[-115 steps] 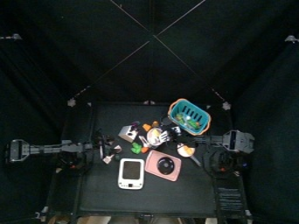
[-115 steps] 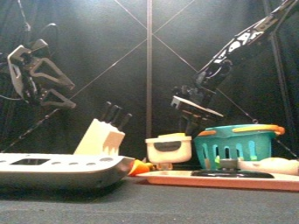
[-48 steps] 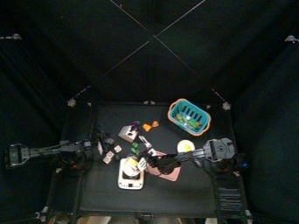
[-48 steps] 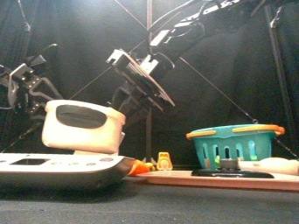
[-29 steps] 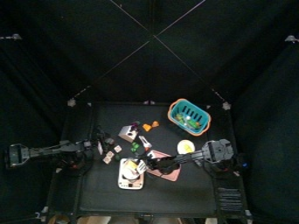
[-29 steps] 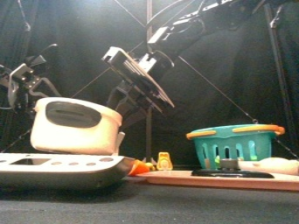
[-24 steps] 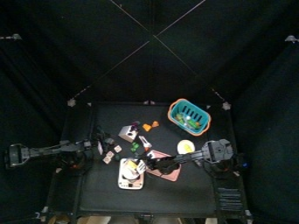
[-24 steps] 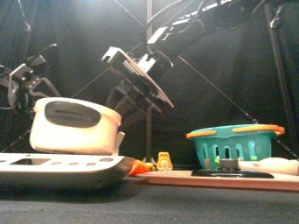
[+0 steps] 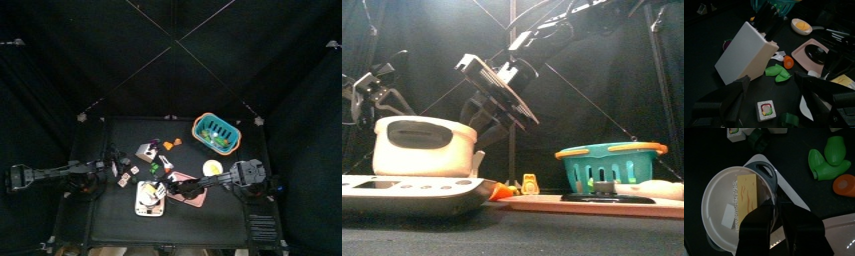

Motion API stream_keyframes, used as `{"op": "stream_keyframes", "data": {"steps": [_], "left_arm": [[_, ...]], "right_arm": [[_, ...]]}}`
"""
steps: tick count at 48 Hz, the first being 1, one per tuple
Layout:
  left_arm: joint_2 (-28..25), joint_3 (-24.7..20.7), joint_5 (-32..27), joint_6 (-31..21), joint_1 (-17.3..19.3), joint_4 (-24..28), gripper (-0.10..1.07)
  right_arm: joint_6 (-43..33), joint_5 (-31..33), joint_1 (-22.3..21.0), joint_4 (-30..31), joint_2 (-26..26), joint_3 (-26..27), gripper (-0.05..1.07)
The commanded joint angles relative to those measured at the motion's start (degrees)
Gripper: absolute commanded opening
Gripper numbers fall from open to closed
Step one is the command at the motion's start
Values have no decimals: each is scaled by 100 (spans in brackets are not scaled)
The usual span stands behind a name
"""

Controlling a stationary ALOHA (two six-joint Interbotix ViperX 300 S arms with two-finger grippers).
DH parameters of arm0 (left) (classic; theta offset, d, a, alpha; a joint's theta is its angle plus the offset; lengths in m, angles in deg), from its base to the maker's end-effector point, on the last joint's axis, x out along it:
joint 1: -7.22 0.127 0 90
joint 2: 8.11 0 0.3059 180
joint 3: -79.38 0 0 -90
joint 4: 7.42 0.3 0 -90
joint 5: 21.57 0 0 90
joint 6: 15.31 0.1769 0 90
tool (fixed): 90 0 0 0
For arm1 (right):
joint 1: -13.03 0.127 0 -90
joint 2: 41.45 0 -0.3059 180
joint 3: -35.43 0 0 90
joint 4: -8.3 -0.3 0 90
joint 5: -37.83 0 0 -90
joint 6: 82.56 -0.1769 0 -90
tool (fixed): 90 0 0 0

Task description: Place pot on stove

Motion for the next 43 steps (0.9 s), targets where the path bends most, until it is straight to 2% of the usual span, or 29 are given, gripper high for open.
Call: {"op": "stream_keyframes", "data": {"steps": [1,16,43], "left_arm": [[-9,-79,18,0,18,-9,104],[-9,-79,18,0,18,-9,104],[-9,-79,18,0,18,-9,104]], "right_arm": [[9,0,9,9,-132,141,61],[18,167,9,26,-185,149,74],[9,387,114,308,-396,290,74]]}}
